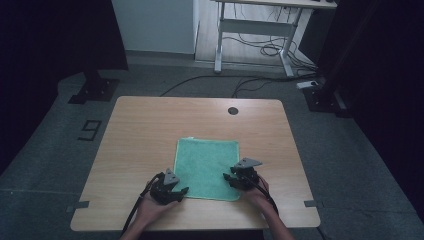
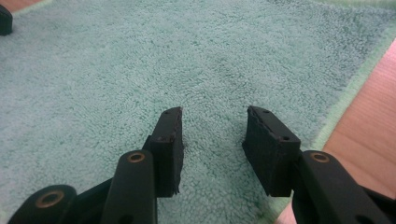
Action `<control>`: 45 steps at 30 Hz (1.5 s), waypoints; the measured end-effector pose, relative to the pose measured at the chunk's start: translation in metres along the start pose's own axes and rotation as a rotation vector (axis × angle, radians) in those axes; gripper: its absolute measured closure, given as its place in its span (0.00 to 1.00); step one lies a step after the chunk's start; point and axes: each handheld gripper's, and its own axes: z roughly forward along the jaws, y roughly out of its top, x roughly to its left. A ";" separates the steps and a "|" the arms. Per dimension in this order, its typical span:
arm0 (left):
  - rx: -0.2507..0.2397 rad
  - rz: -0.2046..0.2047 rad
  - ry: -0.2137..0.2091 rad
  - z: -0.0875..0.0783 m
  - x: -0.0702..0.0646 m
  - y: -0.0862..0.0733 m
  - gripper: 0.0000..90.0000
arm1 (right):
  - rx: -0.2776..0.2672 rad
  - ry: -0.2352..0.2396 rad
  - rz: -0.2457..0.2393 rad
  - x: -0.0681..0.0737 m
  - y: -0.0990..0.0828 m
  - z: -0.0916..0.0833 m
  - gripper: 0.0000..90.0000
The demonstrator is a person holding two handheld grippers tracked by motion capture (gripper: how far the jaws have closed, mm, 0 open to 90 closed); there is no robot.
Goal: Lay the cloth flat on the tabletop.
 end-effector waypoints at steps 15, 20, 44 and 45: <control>-0.006 -0.008 0.001 0.000 -0.001 -0.001 0.51 | 0.017 -0.044 0.092 -0.042 0.037 0.029 0.56; -0.007 -0.009 -0.001 -0.001 -0.001 -0.002 0.51 | 0.003 -0.056 0.131 -0.055 0.050 0.053 0.55; -0.016 -0.024 0.007 -0.002 -0.004 -0.004 0.49 | 0.011 -0.150 0.197 -0.081 0.062 0.060 0.55; -0.014 -0.027 0.010 -0.002 -0.004 -0.004 0.49 | 0.004 -0.139 0.202 -0.079 0.063 0.058 0.55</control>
